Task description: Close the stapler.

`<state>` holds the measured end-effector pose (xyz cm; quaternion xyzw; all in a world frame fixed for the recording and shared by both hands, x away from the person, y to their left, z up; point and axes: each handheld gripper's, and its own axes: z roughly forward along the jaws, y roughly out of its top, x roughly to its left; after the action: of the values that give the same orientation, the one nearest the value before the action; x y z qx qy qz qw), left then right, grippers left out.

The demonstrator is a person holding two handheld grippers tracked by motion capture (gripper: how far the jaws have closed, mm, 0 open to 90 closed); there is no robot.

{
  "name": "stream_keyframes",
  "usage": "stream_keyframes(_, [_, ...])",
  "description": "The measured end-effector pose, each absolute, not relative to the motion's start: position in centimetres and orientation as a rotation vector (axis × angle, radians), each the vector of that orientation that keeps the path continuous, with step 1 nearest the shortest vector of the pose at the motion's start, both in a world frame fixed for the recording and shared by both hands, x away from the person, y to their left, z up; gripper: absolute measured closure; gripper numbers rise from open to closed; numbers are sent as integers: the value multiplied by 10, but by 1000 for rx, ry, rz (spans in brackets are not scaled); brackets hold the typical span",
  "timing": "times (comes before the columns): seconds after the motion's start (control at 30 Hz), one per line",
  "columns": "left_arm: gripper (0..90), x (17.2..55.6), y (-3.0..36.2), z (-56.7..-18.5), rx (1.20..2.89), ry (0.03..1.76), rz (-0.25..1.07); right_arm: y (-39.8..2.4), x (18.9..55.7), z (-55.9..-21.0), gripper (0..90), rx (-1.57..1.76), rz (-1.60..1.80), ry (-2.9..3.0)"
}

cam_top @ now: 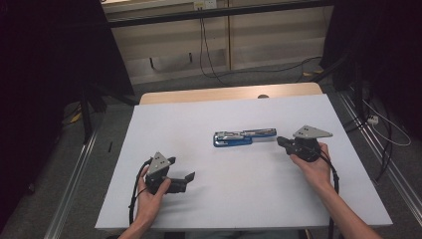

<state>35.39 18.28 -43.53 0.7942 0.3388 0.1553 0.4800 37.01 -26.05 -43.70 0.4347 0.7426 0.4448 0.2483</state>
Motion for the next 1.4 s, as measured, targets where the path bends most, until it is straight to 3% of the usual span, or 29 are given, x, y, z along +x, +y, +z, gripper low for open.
stream_keyframes(0.73, [66,391,134,-440,1958,800,407,-257,374,-441,900,1184,1249,2074])
stream_keyframes(0.97, [138,399,120,-435,1947,783,394,-253,374,-442,900,1172,1252,2088])
stream_keyframes(1.4, [390,411,106,-430,1939,778,337,-254,374,-442,900,1175,1259,2087])
